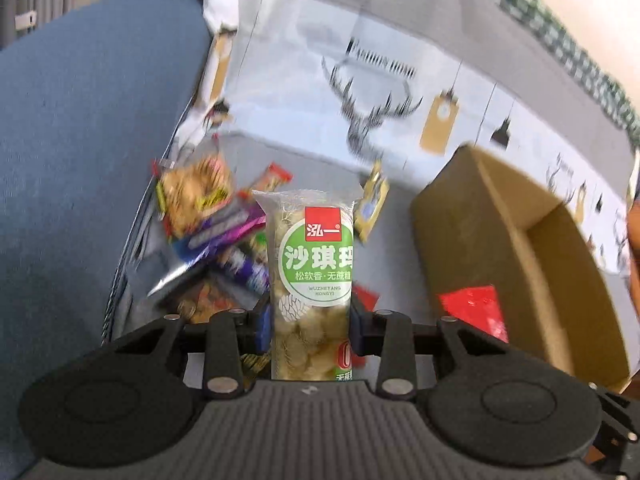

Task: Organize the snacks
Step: 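Lift both held snacks and carry them over the cardboard box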

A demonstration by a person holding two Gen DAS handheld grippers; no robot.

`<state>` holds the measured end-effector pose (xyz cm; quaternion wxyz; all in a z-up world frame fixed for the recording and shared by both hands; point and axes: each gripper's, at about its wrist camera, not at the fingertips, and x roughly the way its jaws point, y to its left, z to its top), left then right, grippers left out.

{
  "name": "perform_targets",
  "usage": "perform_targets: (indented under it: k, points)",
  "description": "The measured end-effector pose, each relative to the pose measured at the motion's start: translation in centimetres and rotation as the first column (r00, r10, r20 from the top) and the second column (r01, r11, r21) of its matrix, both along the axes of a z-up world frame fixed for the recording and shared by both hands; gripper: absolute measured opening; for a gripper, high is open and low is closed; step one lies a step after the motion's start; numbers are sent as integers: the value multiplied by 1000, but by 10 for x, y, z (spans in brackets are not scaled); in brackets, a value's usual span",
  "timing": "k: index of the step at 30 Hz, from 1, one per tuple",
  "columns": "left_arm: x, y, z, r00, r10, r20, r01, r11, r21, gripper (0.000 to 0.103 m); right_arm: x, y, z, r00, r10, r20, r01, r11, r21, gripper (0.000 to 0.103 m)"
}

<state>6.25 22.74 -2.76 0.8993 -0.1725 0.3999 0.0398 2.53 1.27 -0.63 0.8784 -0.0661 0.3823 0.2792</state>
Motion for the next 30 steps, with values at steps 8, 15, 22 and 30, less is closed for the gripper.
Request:
perform_targets:
  k: [8, 15, 22, 30]
  points:
    - [0, -31, 30, 985, -32, 167, 27, 999, 37, 40, 8, -56, 40, 993, -56, 108, 44, 993, 113, 45]
    - [3, -74, 53, 972, -72, 223, 72, 997, 8, 40, 53, -120, 72, 961, -178, 213, 152, 980, 131, 45]
    - [17, -131, 68, 961, -135, 242, 136, 991, 14, 40, 70, -174, 32, 936, -329, 124, 310, 939, 147, 45]
    - [39, -186, 65, 938, -195, 287, 201, 980, 11, 40, 74, -202, 23, 904, -402, 145, 380, 912, 155, 45]
